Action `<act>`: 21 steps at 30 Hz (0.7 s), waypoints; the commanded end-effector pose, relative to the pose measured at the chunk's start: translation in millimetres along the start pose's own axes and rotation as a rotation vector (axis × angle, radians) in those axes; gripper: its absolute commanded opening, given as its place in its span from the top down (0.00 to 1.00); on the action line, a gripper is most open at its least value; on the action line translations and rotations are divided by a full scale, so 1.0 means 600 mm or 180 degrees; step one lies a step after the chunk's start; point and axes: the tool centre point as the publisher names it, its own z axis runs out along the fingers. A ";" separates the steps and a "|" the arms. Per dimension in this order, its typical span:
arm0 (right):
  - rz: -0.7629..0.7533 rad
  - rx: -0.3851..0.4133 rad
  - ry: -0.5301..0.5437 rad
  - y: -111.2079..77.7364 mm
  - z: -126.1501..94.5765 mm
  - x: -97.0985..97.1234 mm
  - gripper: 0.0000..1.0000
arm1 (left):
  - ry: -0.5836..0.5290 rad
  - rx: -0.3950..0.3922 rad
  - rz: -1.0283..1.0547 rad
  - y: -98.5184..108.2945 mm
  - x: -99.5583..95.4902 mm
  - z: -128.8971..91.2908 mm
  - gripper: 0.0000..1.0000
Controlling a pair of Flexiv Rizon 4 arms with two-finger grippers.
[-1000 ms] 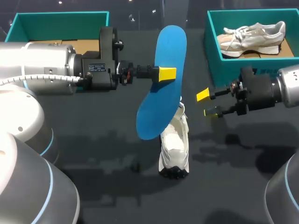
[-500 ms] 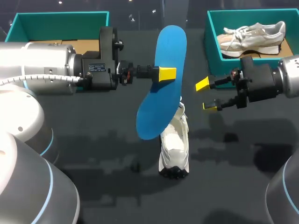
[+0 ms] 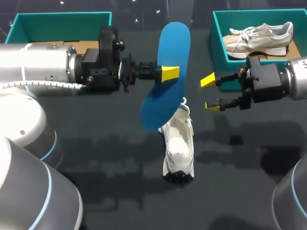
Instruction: Take the shoe out of the shoebox, open the shoe tongue, remove and reinsert the insole, then place the shoe into the shoebox
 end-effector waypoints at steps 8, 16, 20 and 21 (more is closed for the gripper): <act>0.0140 0.0044 0.0132 0.015 0.013 0.017 0.00 | 0.0077 0.0325 0.2136 0.014 -0.035 -0.020 1.00; 0.0175 0.0018 0.0221 0.019 0.018 0.026 0.00 | 0.0154 0.0261 0.3442 0.028 -0.067 -0.028 1.00; 0.0191 0.0022 0.0244 0.023 0.023 0.032 0.00 | 0.0216 0.0204 0.3849 0.040 -0.089 -0.034 1.00; 0.0192 0.0025 0.0251 0.024 0.024 0.033 0.00 | 0.0227 0.0208 0.3896 0.040 -0.092 -0.035 1.00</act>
